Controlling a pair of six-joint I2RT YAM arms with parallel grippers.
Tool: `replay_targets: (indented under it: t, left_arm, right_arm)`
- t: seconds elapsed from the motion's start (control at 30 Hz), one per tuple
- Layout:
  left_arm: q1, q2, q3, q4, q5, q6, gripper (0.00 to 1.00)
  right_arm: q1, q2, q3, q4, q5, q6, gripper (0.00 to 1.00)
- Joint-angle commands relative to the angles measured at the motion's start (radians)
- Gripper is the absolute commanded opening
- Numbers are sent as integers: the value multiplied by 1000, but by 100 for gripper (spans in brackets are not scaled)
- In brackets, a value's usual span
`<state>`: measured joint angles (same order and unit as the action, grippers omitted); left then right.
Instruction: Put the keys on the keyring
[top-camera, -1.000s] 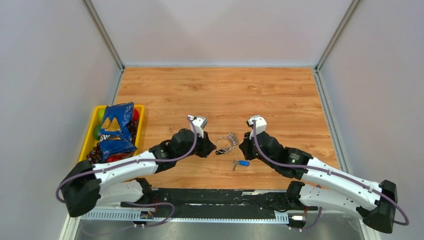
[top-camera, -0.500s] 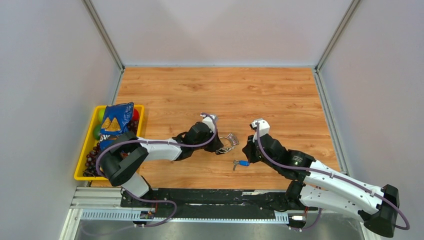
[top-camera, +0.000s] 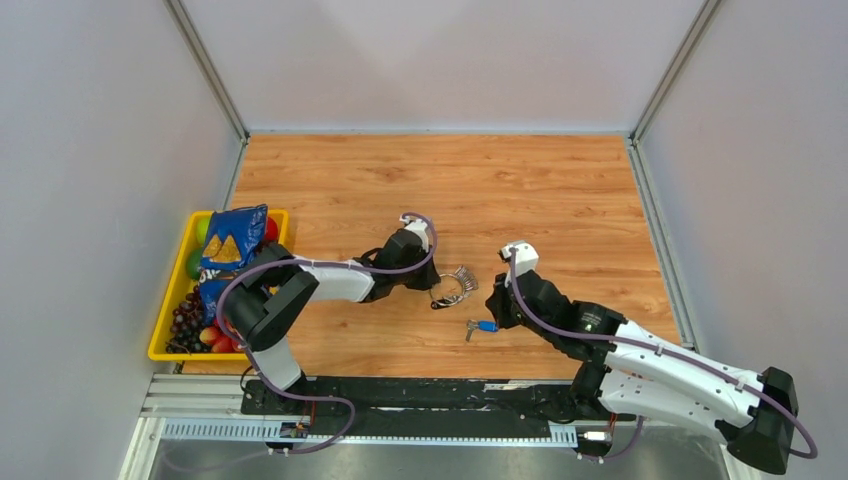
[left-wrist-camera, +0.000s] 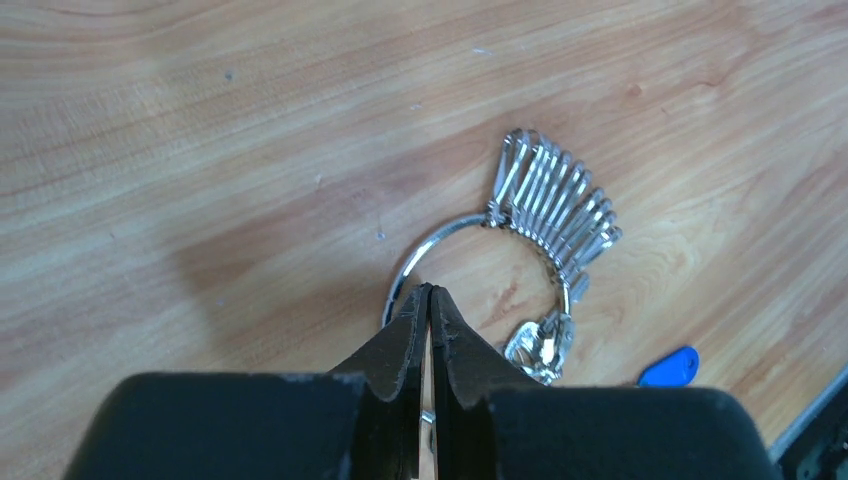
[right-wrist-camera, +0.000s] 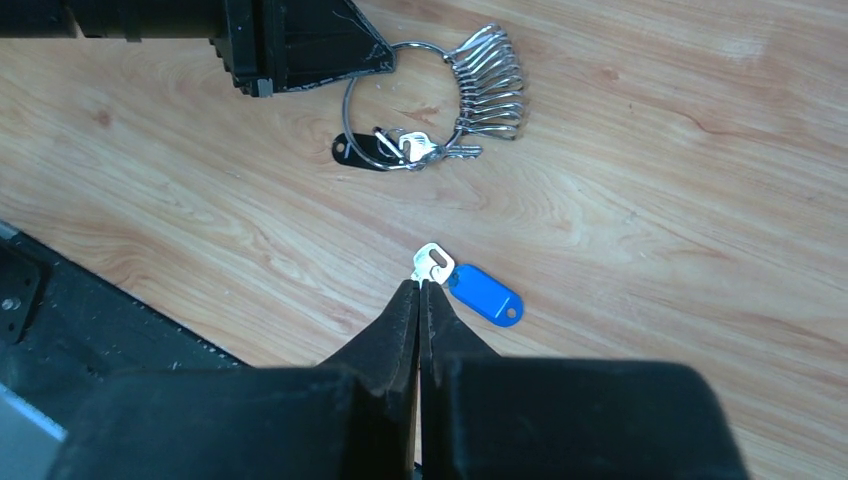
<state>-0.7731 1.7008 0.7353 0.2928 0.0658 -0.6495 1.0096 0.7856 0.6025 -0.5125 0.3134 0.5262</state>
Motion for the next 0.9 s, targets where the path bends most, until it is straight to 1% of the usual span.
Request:
replay_targets:
  t: [0.0, 0.03, 0.13, 0.27, 0.37, 0.5, 0.6, 0.7, 0.77, 0.87]
  left_arm:
    - [20, 36, 81, -101, -58, 64, 8]
    - [24, 49, 101, -114, -89, 71, 8]
    - [51, 78, 139, -167, -118, 96, 8]
    - [81, 118, 197, -210, -173, 133, 8]
    - [98, 153, 271, -225, -193, 167, 8]
    - [114, 204, 385, -249, -200, 232, 9]
    - [117, 228, 437, -255, -168, 255, 8]
    - [117, 206, 421, -222, -115, 266, 8]
    - [117, 162, 370, -187, -79, 266, 10]
    - [117, 53, 284, -167, -9, 249, 13]
  right_arm:
    - [-21, 62, 12, 47, 41, 39, 2]
    - [-28, 80, 13, 55, 40, 41, 4]
    - [-50, 109, 13, 81, 26, 40, 10]
    - [-88, 118, 7, 113, 17, 40, 20]
    - [-133, 151, 3, 144, 6, 39, 25]
    - [-180, 228, 0, 234, -97, 20, 27]
    - [-197, 294, 9, 281, -151, -3, 32]
    - [-210, 364, 34, 316, -187, -33, 40]
    - [-212, 406, 52, 342, -210, -47, 42]
    - [-216, 483, 95, 376, -242, -75, 42]
